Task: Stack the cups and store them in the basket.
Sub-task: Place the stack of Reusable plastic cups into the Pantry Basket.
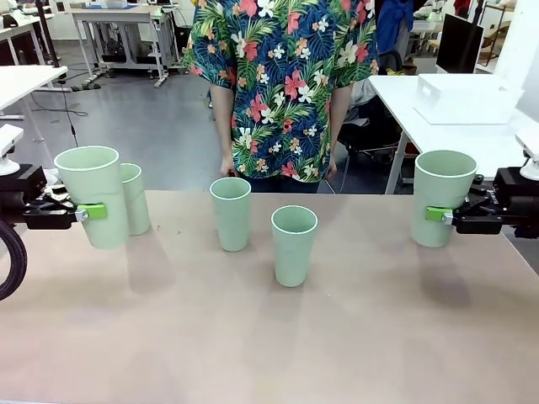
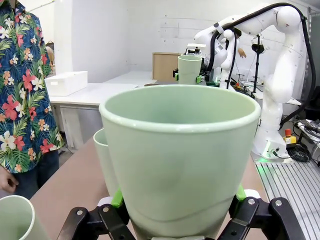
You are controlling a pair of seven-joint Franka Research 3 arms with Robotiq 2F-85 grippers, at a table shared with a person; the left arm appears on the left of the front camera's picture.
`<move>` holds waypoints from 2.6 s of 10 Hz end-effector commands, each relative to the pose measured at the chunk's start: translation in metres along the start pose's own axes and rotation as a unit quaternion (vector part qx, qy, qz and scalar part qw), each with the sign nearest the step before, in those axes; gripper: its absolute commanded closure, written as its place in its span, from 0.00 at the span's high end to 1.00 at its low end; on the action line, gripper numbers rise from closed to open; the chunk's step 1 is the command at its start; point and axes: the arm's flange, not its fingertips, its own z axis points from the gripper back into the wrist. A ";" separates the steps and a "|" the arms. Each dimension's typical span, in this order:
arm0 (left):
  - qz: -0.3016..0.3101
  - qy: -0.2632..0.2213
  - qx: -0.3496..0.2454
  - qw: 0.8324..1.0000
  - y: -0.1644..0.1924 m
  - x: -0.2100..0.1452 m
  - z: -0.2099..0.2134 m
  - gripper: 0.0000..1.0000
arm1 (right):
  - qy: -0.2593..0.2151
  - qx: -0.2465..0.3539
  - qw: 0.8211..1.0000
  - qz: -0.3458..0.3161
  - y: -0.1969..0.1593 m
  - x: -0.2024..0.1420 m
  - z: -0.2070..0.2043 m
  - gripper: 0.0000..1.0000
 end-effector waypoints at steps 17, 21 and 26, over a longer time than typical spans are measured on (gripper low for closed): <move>-0.002 -0.003 0.000 1.000 0.000 0.002 0.001 0.87 | 0.000 0.000 1.000 0.002 0.000 0.002 0.000 0.85; -0.002 -0.003 0.000 1.000 0.000 0.002 0.001 0.87 | 0.000 0.000 1.000 0.002 0.000 0.002 0.000 0.85; -0.002 -0.003 0.000 1.000 0.000 0.002 0.001 0.87 | 0.000 0.000 1.000 0.002 0.000 0.002 0.000 0.85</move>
